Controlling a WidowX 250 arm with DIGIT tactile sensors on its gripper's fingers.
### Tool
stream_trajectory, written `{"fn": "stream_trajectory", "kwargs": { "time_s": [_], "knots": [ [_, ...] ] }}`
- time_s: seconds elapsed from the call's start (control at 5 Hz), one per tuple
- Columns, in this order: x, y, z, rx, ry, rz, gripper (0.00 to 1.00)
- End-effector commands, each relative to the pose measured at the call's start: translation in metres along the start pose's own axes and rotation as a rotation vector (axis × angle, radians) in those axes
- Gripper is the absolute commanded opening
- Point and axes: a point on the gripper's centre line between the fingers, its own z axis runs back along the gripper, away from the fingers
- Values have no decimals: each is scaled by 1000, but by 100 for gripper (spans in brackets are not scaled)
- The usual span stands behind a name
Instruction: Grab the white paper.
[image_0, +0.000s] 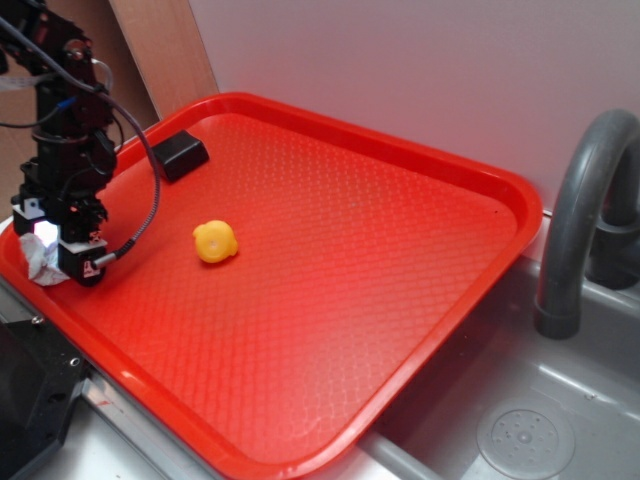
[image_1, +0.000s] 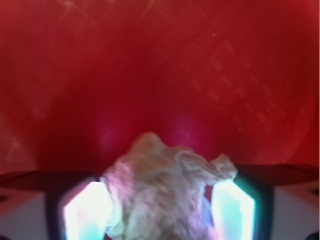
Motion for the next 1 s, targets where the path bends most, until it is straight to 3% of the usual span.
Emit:
{"fn": "stream_trajectory", "kwargs": {
  "time_s": [0.0,0.2,0.4,0.6,0.8],
  "knots": [
    [-18,10,24,23,-59,53,0],
    [-24,8,72,25,-147,133,0],
    [-29,8,126,-3,-284,188,0],
    [-38,3,182,-71,-458,204,0],
    [-61,-19,223,-130,-588,83,0]
  ]
}}
